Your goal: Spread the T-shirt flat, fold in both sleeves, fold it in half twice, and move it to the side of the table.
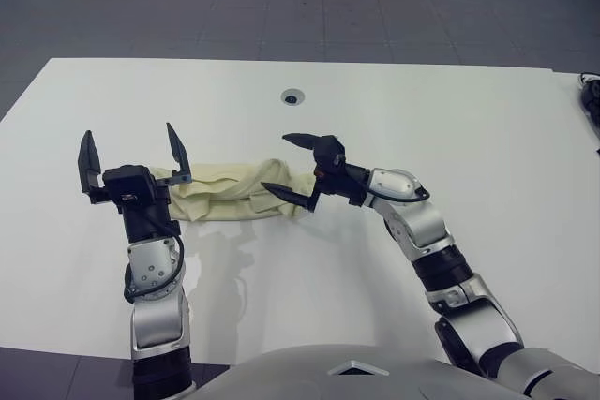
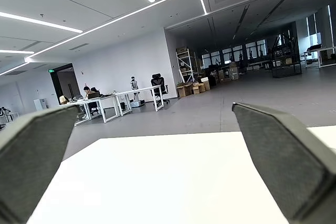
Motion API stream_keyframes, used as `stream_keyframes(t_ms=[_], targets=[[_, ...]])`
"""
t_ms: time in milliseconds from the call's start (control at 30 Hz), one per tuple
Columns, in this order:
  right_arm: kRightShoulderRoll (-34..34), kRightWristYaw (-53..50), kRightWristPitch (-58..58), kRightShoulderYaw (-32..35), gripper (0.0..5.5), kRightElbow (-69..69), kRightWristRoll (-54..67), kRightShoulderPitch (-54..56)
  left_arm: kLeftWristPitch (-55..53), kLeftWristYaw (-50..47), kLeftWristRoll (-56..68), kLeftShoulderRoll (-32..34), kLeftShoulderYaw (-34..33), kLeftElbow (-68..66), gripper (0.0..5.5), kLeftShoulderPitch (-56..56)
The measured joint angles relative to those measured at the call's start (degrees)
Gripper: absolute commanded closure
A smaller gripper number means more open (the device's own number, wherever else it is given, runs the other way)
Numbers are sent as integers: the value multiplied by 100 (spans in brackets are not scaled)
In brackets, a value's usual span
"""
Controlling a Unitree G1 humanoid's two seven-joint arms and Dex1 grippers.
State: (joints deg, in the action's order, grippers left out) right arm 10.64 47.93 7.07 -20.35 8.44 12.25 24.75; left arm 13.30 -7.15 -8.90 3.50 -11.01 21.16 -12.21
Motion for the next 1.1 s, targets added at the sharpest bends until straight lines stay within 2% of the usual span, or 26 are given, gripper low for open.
stream_keyframes(t_ms=[233, 300, 500, 1100], targets=[[-97, 144, -221, -239, 10, 1036, -604, 650, 57, -32, -1, -3, -67, -7, 11, -36], [-152, 116, -324, -243, 31, 1263, -681, 784, 60, -37, -1, -7, -67, -9, 10, -41], [-355, 122, -610, -264, 132, 1819, -952, 1077, 65, -68, -3, -20, -70, -10, 10, -104], [-428, 302, -727, -288, 409, 1837, -1185, 1074, 66, -109, -49, -62, 30, -44, 10, -186]])
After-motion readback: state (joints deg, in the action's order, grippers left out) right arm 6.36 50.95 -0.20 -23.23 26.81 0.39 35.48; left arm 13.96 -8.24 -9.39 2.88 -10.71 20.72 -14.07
